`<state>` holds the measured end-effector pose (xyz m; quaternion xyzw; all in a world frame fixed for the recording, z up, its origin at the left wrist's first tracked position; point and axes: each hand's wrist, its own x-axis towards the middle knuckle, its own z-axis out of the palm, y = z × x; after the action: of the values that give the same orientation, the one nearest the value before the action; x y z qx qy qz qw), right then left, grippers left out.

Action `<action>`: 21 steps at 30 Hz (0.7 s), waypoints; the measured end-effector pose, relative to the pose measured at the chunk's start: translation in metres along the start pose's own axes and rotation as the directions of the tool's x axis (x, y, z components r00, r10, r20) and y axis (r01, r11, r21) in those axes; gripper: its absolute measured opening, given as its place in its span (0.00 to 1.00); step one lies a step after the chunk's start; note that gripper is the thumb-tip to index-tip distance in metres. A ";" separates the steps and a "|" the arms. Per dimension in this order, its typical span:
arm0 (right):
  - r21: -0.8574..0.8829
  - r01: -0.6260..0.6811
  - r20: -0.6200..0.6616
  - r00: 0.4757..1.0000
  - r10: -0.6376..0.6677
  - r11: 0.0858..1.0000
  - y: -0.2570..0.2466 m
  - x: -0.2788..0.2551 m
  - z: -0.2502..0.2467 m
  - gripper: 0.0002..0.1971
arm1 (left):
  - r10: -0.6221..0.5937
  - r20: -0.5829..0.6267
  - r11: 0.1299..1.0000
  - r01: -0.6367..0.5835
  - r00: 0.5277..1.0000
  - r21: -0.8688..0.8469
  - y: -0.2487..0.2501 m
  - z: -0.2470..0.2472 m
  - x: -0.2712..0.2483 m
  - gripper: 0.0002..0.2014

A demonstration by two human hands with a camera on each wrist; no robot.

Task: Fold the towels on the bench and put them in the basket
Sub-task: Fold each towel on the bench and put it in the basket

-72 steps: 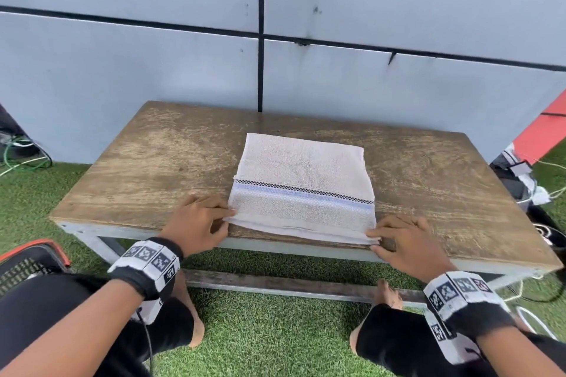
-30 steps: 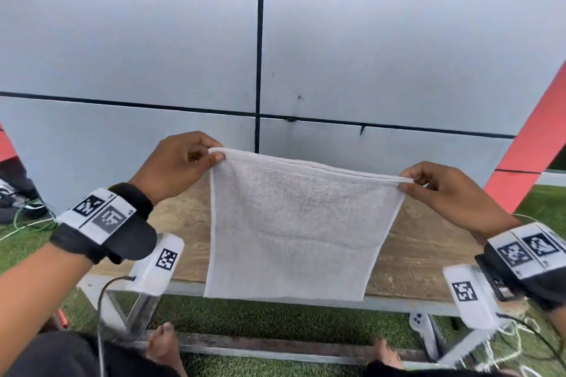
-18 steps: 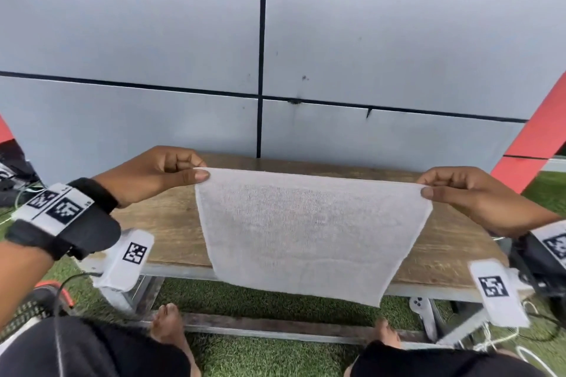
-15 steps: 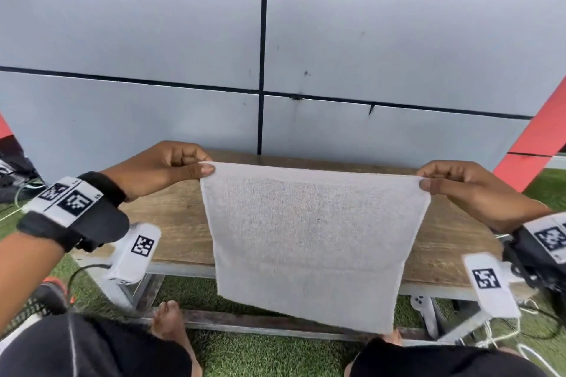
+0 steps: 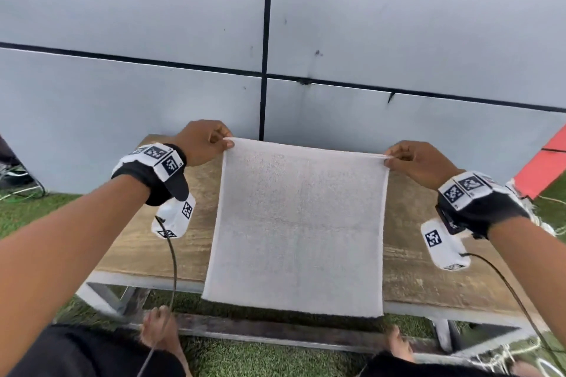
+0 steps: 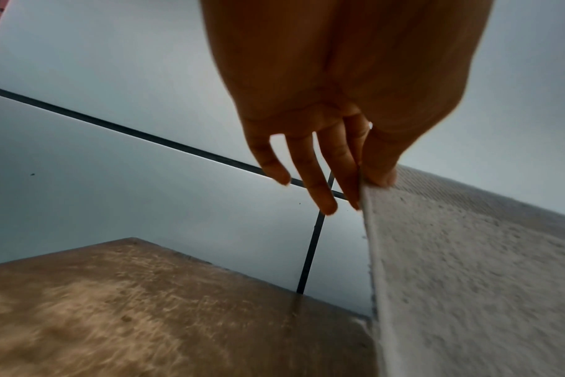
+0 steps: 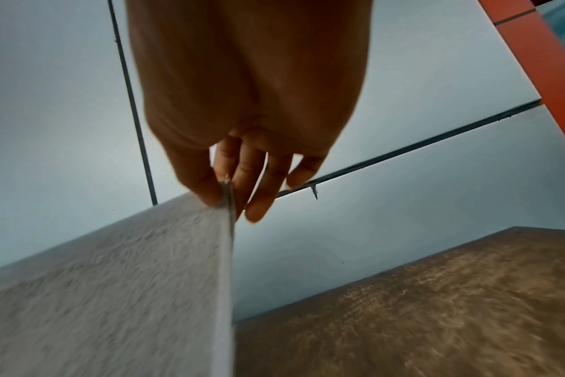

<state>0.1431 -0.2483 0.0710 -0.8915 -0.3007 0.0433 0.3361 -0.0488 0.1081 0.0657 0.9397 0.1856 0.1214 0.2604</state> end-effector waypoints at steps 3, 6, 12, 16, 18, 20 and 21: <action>-0.040 0.011 -0.103 0.995 -0.015 0.999 0.001 0.021 0.003 0.03 | 0.014 -0.105 0.997 -0.022 0.994 -0.080 -0.003 0.001 0.021 0.05; -0.070 0.026 -0.109 0.993 -0.033 0.997 0.000 0.025 0.013 0.04 | 0.042 -0.109 0.997 -0.049 0.993 -0.060 -0.009 0.010 0.024 0.04; -0.193 0.187 0.011 0.982 -0.188 0.963 0.038 -0.011 0.047 0.07 | 0.209 -0.009 0.975 -0.207 0.978 0.080 -0.045 0.045 -0.025 0.04; -0.262 0.242 0.095 0.970 -0.225 0.934 0.060 -0.048 0.064 0.08 | 0.251 0.056 0.950 -0.257 0.966 0.179 -0.063 0.070 -0.063 0.10; -0.300 0.243 0.115 0.969 -0.218 0.922 0.072 -0.062 0.074 0.10 | 0.225 0.099 0.940 -0.243 0.969 0.240 -0.074 0.082 -0.076 0.08; -0.323 0.230 0.153 0.970 -0.190 0.918 0.082 -0.071 0.081 0.11 | 0.193 0.112 0.941 -0.217 0.975 0.262 -0.081 0.091 -0.085 0.06; -0.342 0.221 0.180 0.969 -0.167 0.913 0.086 -0.075 0.084 0.09 | 0.175 0.118 0.941 -0.202 0.977 0.273 -0.083 0.095 -0.089 0.07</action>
<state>0.1018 -0.2932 -0.0571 -0.8978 -0.4147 0.0194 0.1471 -0.1218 0.0952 -0.0702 0.9853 0.0980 0.0745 0.1186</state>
